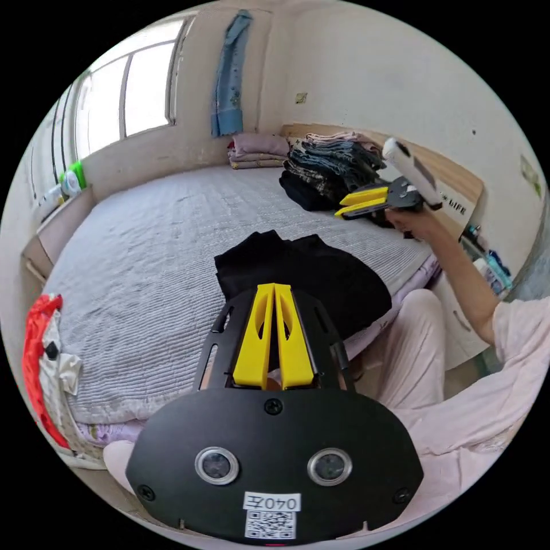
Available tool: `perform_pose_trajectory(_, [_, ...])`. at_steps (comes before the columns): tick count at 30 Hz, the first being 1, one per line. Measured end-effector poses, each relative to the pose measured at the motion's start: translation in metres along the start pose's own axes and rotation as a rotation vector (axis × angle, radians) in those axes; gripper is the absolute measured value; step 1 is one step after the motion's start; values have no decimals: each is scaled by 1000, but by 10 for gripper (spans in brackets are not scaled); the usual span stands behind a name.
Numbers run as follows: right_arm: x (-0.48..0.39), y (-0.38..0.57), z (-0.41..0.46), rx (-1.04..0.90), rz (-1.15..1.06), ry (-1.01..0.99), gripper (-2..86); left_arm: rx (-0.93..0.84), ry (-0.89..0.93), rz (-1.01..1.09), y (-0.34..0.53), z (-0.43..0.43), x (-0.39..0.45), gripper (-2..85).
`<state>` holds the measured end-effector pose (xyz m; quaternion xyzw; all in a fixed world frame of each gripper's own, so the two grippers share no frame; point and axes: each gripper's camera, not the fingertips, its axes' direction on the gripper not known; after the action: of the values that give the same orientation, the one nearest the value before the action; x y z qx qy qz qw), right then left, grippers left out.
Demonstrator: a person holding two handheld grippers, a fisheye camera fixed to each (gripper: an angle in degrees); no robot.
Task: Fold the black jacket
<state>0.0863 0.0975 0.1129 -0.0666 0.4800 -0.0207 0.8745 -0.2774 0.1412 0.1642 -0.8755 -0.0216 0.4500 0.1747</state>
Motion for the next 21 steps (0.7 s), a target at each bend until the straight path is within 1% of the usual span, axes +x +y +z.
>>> perform_pose_trajectory(1, [-12, 10, -20, 111, -18, -72, 7, -9, -53, 43, 1, 2, 16, -9])
perform_pose_trajectory(2, [-25, 15, -32, 195, -26, -138, -2, -27, -158, 127, 3, 10, 47, -9])
perform_pose_trajectory(3, [-32, 17, -34, 225, -31, -163, -3, -41, -265, 208, 5, 21, 77, -9])
perform_pose_trajectory(4, [-46, 18, -31, 247, -34, -193, -7, -54, -317, 241, 6, 28, 91, -9])
perform_pose_trajectory(6, [-62, 12, -6, 187, 5, -173, -8, -101, -458, 304, 10, 60, 125, -9])
perform_pose_trajectory(8, [-75, 4, 46, 42, 24, -123, -9, -134, -459, 277, 10, 80, 133, -9])
perform_pose_trajectory(11, [-73, -4, 87, -47, 28, -161, -9, -184, -409, 232, 2, 111, 138, -10])
perform_pose_trajectory(12, [-72, -6, 92, -56, 29, -168, -9, -231, -391, 221, -3, 127, 138, -11])
perform_pose_trajectory(14, [-67, -13, 109, -93, 23, -183, -9, -262, -369, 184, -10, 148, 137, -11])
perform_pose_trajectory(18, [-50, -10, 127, -81, 83, -246, -9, -333, -322, 155, -25, 177, 147, -11])
perform_pose_trajectory(20, [-37, -7, 130, -83, 115, -302, -9, -326, -319, 152, -26, 176, 156, -10])
perform_pose_trajectory(21, [-35, -6, 129, -84, 115, -311, -9, -295, -331, 146, -23, 170, 164, -10])
